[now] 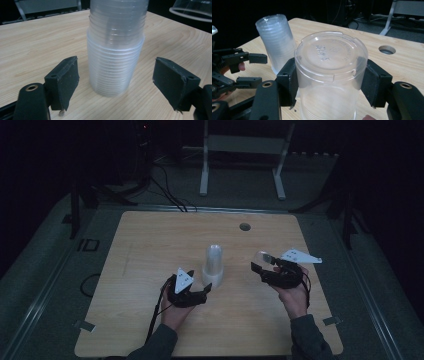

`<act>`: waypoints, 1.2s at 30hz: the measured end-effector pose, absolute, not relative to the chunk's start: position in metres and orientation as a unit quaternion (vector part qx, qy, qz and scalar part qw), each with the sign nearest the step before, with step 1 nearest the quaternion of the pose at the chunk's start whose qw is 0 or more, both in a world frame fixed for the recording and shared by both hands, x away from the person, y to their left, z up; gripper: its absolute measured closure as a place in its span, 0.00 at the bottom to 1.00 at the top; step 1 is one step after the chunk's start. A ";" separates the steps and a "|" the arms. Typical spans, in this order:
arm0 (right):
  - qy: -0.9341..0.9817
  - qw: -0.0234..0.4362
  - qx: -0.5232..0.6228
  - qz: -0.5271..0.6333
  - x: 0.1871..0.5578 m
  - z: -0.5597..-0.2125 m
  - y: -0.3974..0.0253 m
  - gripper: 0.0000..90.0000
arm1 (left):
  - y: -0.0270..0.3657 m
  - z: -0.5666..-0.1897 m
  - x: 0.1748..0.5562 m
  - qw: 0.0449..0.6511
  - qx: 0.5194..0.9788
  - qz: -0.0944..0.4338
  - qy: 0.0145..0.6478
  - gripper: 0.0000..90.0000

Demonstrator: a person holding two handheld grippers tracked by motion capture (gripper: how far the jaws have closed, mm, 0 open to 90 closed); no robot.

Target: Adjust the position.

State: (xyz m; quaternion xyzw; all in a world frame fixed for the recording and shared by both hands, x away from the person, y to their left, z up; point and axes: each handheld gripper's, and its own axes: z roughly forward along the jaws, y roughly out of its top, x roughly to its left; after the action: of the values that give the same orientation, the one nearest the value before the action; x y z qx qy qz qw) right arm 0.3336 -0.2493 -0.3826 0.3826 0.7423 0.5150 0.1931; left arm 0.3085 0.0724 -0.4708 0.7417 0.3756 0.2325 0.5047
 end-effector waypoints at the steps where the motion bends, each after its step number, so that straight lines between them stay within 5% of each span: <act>1: 0.743 0.193 0.383 0.513 0.333 -0.384 -0.249 0.42 | 0.072 -0.470 0.308 0.506 0.742 0.230 0.374 0.24; 36: 0.736 0.175 0.415 0.506 0.326 -0.417 -0.264 0.42 | 0.045 -0.467 0.294 0.514 0.772 0.181 0.327 0.35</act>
State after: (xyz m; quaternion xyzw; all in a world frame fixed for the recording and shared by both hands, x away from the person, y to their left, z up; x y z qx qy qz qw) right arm 0.3265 -0.2640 -0.4172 0.4150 0.7356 0.5062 0.1745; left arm 0.2938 0.0449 -0.4665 0.7721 0.3274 0.1813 0.5136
